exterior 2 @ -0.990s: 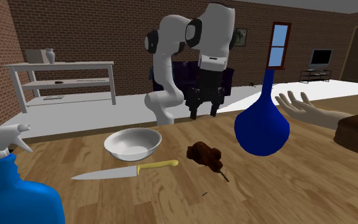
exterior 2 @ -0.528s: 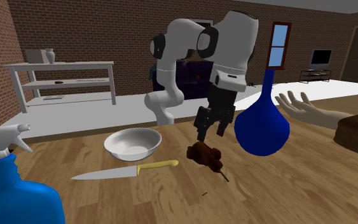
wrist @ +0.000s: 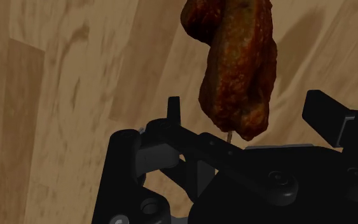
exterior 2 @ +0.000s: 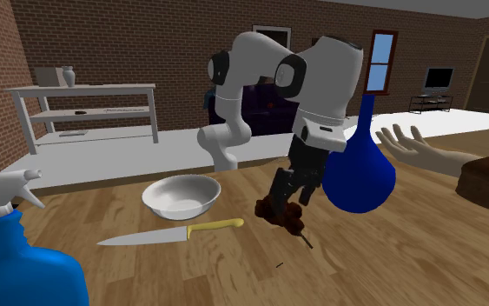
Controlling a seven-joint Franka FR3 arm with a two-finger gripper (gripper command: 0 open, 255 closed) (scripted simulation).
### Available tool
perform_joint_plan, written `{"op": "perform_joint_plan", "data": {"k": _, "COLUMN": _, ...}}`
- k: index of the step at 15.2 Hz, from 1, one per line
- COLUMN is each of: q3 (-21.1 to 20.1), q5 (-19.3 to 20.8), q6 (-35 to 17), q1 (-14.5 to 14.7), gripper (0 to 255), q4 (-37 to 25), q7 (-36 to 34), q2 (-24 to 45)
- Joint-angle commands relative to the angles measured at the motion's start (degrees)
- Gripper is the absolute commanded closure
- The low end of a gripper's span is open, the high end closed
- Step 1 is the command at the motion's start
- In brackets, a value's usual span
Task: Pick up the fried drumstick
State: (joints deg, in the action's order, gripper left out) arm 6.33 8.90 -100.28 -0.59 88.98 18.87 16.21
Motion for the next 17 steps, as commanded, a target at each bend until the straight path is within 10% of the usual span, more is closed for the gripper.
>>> {"op": "perform_joint_plan", "data": {"k": 1, "q3": 0.0, "q5": 0.0, "q6": -1.9, "q1": 0.0, "gripper": 0, "q4": 1.6, "q7": -0.2, "q2": 0.3}}
{"op": "perform_joint_plan", "data": {"k": 3, "q3": 0.0, "q5": 0.0, "q6": -1.9, "q1": 0.0, "gripper": 0, "q4": 1.6, "q7": -0.2, "q2": 0.3}}
{"op": "perform_joint_plan", "data": {"k": 4, "q3": 0.0, "q5": 0.1, "q6": -1.9, "q1": 0.0, "gripper": 255, "q4": 1.7, "q7": -0.2, "q2": 0.2}}
{"op": "perform_joint_plan", "data": {"k": 17, "q3": 0.0, "q5": 0.0, "q6": 1.0, "q1": 0.0, "gripper": 255, "q4": -1.1, "q7": 0.2, "q2": 0.0}}
